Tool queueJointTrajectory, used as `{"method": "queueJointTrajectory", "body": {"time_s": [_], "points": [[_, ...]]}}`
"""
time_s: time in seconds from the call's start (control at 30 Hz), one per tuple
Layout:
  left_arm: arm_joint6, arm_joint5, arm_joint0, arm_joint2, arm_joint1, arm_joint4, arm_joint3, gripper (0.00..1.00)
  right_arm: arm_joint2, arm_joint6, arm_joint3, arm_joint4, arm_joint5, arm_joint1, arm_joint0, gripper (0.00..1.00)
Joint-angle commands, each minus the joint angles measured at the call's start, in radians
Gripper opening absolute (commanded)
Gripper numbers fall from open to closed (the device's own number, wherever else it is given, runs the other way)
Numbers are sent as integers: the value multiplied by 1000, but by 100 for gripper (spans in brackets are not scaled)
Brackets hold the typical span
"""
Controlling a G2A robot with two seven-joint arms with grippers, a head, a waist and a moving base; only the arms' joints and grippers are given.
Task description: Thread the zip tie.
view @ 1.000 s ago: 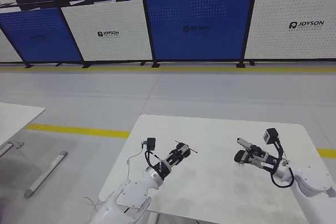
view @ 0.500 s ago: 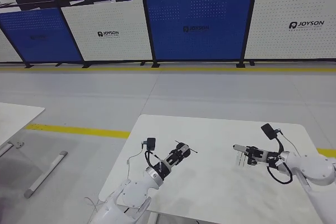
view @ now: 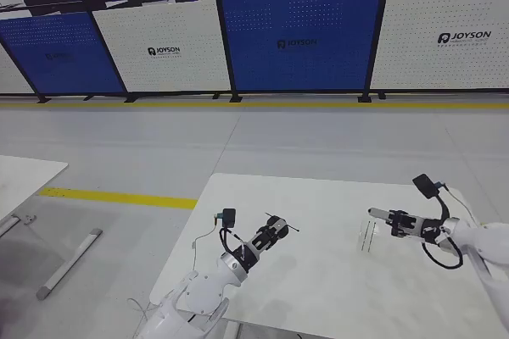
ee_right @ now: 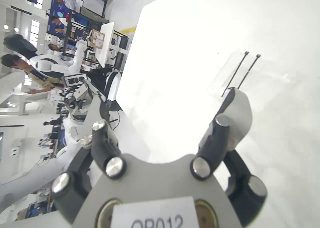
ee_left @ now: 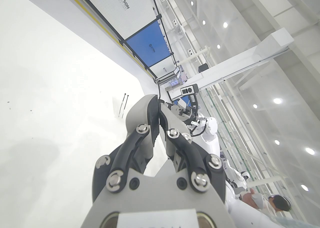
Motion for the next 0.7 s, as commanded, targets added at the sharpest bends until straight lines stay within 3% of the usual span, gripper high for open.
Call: {"method": "queueJointTrajectory", "body": {"time_s": [0.0, 0.03, 0.17, 0.67], "points": [[0, 0, 0, 0, 0, 0, 0, 0, -29, 28, 35, -56, 41, -4, 41, 100], [0, 0, 0, 0, 0, 0, 0, 0, -63, 36, 51, -111, 82, -9, 71, 100], [0, 0, 0, 0, 0, 0, 0, 0, -138, -5, 118, -150, 151, -35, 134, 100], [0, 0, 0, 0, 0, 0, 0, 0, -138, -5, 118, -150, 151, -35, 134, 100]]}}
